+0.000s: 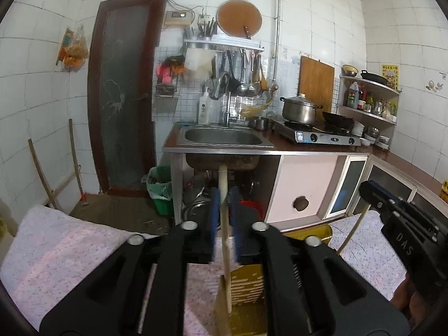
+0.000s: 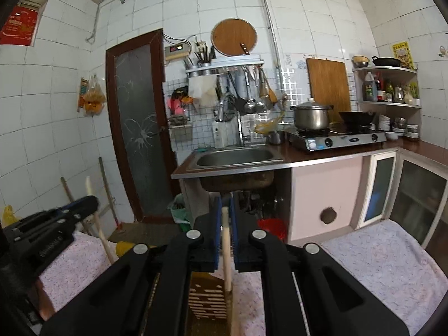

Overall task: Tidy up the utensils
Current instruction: 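Carry both chopsticks over the yellow holder and open both tools to drop them, then return to the table and grasp a chopstick with each tool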

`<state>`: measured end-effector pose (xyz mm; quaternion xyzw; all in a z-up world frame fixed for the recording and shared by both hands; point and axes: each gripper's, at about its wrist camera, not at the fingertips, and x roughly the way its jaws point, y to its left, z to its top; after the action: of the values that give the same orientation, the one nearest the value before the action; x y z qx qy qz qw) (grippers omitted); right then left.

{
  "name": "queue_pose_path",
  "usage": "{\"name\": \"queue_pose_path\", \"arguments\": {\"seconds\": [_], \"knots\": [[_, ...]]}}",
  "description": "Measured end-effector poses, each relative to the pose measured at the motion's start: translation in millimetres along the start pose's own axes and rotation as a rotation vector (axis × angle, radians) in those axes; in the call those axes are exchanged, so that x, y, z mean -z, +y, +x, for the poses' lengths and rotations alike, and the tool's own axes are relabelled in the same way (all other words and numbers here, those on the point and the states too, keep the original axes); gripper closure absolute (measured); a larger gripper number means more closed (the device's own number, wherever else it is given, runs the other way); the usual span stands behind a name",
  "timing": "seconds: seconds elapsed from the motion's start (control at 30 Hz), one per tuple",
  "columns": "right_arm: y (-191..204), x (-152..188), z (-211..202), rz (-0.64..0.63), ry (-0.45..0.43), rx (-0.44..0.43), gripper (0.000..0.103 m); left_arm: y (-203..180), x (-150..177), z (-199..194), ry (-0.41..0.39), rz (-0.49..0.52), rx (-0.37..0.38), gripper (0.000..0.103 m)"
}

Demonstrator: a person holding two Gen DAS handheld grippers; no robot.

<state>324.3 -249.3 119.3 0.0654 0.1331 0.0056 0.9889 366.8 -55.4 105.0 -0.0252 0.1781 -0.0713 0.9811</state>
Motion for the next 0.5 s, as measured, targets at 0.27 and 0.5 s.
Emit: {"name": "queue_pose_path", "arguments": {"seconds": [0.27,0.5], "knots": [[-20,-2,-71,0.026,0.091,0.073,0.040,34,-6,-84,0.007,-0.003,-0.095,0.011],[-10,66,-104,-0.004,0.270,0.088,0.040,71,48,-131,0.094,-0.024,-0.194,0.005]]}}
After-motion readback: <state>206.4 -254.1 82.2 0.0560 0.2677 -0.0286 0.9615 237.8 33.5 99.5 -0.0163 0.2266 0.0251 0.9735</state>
